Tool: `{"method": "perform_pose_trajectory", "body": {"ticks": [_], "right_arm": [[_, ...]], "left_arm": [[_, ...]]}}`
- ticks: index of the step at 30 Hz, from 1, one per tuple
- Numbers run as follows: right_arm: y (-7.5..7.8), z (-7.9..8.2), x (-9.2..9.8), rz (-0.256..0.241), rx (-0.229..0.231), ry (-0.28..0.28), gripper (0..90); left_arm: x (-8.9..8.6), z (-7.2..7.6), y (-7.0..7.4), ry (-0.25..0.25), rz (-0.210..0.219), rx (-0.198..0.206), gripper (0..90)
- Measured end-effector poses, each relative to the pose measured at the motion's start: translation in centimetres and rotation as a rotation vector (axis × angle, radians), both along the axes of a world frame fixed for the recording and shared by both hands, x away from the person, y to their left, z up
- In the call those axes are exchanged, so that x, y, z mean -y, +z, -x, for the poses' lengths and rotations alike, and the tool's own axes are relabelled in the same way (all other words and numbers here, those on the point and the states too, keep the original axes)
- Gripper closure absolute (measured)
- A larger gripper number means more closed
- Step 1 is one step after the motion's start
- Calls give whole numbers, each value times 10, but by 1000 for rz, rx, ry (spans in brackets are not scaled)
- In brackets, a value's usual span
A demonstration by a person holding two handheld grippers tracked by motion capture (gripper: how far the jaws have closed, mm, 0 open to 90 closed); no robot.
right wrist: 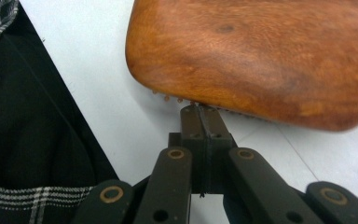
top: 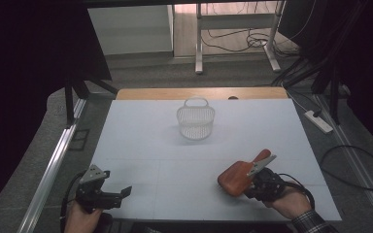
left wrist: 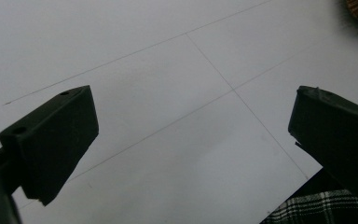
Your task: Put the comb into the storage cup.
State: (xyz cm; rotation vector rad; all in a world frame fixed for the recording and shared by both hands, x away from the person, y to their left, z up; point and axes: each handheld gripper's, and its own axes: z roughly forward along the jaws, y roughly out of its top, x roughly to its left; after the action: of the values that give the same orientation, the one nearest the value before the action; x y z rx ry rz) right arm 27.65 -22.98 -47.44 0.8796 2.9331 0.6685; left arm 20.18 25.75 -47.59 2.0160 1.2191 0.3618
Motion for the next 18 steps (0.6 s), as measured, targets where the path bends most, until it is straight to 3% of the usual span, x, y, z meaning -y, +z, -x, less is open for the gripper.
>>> {"method": "perform_pose_trajectory", "body": {"ticks": [18], "right_arm": [[-9,-22,-35,9,-21,63,900]], "left_arm": [[1,-1,0,1,-4,-1,18]]}}
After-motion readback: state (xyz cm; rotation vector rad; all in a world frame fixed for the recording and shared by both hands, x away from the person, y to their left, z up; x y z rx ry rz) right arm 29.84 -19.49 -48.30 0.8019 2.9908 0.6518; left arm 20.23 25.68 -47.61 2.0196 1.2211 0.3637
